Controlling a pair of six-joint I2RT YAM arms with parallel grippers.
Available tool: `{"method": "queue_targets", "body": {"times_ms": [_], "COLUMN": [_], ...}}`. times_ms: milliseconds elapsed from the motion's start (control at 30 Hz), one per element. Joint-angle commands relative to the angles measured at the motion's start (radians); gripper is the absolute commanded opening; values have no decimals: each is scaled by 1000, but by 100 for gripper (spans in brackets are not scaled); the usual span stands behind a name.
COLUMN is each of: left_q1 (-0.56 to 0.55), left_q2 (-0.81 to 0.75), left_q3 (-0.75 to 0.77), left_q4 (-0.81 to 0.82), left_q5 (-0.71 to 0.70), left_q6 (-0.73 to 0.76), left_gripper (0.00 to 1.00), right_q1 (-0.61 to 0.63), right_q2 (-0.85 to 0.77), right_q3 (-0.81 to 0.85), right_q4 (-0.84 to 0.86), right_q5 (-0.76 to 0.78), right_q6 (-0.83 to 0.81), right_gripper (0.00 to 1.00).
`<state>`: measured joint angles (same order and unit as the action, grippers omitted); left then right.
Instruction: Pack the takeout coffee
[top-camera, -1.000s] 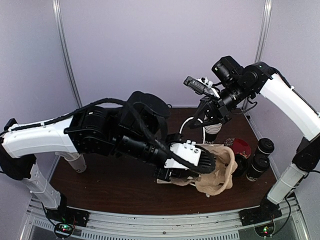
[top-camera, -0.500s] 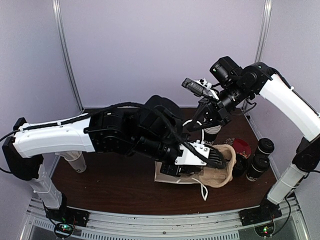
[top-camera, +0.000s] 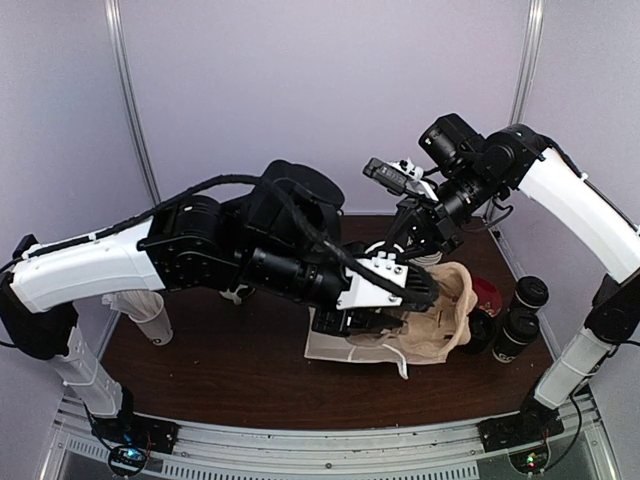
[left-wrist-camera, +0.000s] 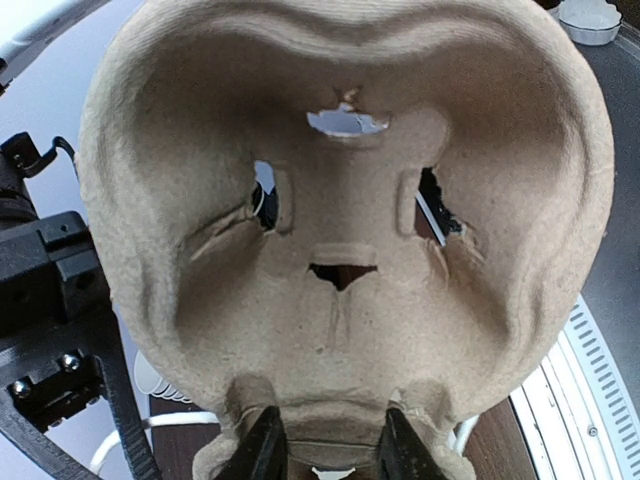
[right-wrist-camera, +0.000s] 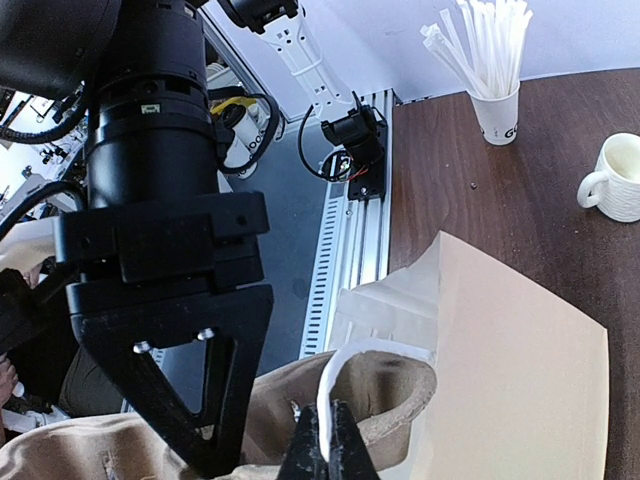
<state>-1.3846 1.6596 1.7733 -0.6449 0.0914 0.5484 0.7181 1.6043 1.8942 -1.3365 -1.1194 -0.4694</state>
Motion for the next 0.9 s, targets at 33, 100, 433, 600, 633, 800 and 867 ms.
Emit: {"method": "queue_targets", "body": {"times_ms": [33,100,433,600,633,800,867], "left_q1": [1,2,3,2,2,2,3], "left_q2": [13,27,94,75,64,-2,-17], "left_q3": [6,18,40,-2,-14,-89,-108], "left_q4": [81,80,52,51,52,57,57], "left_q5": [15,40,38,-64,-74,-70,-75], "left_q6": [1,-1,35,28,26,8,3], "left_gripper": [30,30,30,30,30,30,30], "right_q1": [9,9,13,15,15,14,11], "right_q2": [-5,-6,-7,-17,-19,-27,-27], "right_q3": [22,21,22,18,14,11,15], "right_q4": [-15,-17,-35,-54,-55,-34,-6], "right_q5": [-4,-2,-11,-18,-15,16,49], "right_q6": [-11,-12,-28,-50,-53,-42,-22], "right_gripper": [0,0,0,0,0,0,0]}}
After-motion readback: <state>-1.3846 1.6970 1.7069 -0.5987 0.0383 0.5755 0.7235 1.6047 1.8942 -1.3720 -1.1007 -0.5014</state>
